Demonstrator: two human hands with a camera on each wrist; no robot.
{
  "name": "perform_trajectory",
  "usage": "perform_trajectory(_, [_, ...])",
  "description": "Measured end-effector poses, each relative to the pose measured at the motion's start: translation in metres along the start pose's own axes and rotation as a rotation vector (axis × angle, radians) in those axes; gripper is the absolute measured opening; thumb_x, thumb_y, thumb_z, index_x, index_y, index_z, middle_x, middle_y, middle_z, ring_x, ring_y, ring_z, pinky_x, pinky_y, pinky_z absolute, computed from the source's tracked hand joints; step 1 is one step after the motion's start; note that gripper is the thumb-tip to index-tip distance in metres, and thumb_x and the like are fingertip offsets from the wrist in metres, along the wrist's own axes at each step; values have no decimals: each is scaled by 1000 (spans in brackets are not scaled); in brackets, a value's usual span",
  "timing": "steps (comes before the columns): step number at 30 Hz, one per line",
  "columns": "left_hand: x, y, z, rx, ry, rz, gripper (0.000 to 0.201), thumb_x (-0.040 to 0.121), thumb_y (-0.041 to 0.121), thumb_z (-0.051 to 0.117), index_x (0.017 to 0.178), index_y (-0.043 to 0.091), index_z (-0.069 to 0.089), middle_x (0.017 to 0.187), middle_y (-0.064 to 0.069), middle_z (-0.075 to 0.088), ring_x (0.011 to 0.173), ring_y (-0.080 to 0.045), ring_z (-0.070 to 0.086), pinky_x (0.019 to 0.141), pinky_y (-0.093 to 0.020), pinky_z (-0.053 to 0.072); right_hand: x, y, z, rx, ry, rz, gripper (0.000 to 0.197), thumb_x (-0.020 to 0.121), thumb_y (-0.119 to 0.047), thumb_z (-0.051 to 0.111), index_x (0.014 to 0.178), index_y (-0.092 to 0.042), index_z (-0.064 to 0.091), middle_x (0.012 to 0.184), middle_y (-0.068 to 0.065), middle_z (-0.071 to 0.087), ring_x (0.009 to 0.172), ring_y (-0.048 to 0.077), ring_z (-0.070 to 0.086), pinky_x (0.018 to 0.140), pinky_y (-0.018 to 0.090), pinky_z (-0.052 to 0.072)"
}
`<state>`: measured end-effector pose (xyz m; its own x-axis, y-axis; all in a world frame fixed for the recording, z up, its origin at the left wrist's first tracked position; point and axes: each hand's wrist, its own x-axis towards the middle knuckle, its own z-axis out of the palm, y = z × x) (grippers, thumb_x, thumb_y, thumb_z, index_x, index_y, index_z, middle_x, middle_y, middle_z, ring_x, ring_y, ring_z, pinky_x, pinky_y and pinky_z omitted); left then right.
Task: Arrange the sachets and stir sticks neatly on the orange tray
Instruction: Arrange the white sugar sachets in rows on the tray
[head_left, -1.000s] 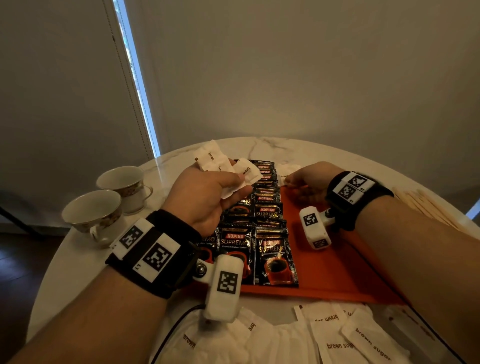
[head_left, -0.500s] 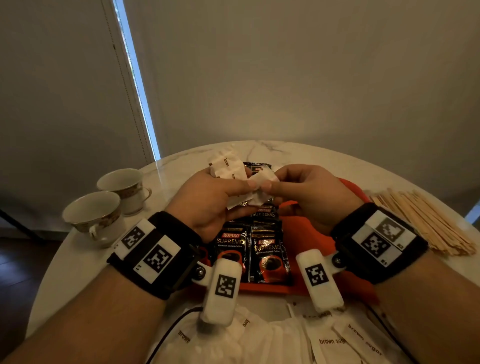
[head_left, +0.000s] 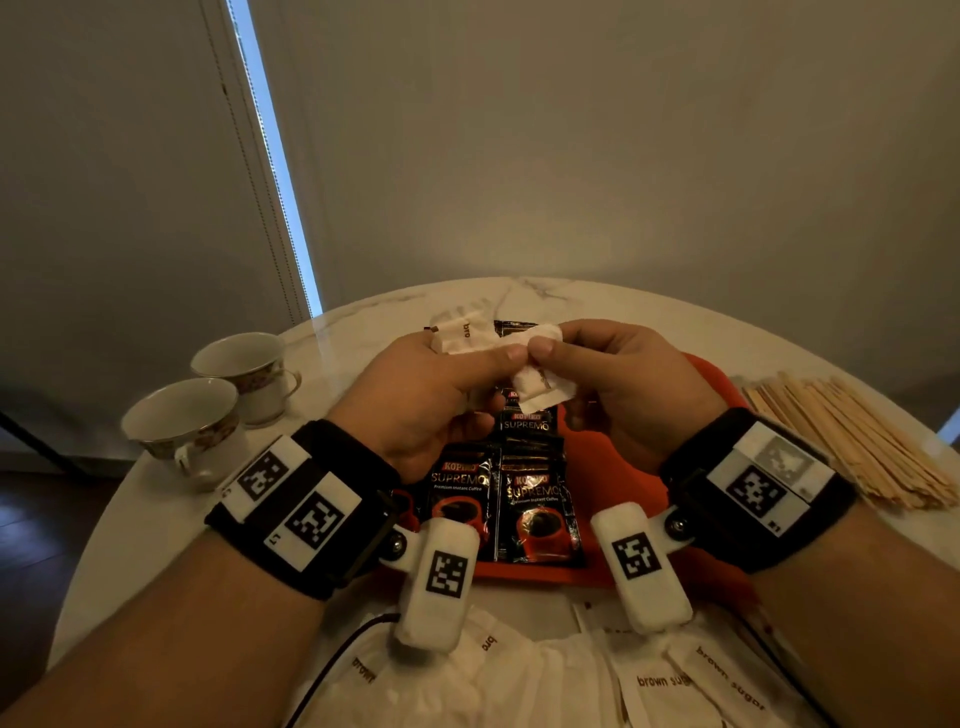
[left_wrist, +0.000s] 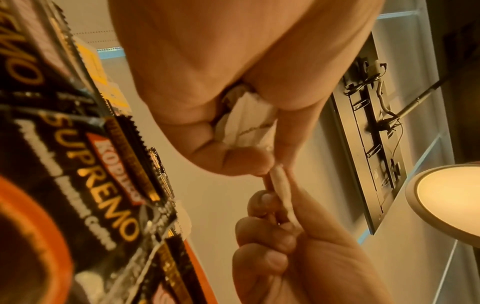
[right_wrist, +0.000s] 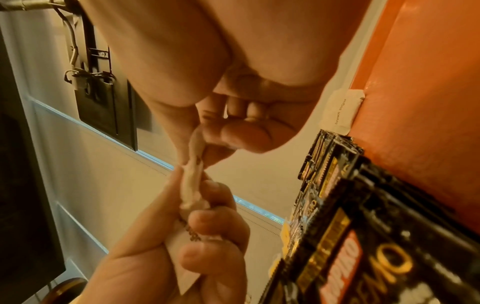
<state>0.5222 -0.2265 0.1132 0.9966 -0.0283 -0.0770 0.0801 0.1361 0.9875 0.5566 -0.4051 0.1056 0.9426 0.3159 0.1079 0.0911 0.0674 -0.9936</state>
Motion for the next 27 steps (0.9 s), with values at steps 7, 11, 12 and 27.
perform_trajectory(7, [1,-2,-1,18,5,-18,24,90,9,76,112,5,70,88,-9,77,64,-13,66,51,-23,53,-1,-2,2,-63,109,-85,19,93,-21,70,97,-3,75,71,7,71,49,14,55,44,25,43])
perform_trajectory(11, [3,0,-1,-90,83,10,26,90,11,76,113,2,70,87,-12,77,64,-13,68,52,-24,55,1,-2,-5,-156,69,-37,27,81,-25,80,95,-1,74,61,3,62,46,13,43,44,28,38])
perform_trajectory(12, [3,1,-2,-122,101,8,26,90,11,76,114,1,70,91,-15,77,65,-15,69,52,-24,56,1,-2,-6,-169,49,-8,27,81,-22,81,94,1,72,57,0,59,46,12,43,46,27,39])
perform_trajectory(27, [4,0,2,-212,107,-19,19,94,14,72,110,3,73,92,-13,76,71,-18,72,60,-28,62,9,6,-1,106,156,-65,7,88,2,71,93,-3,70,96,22,72,78,25,68,68,34,60])
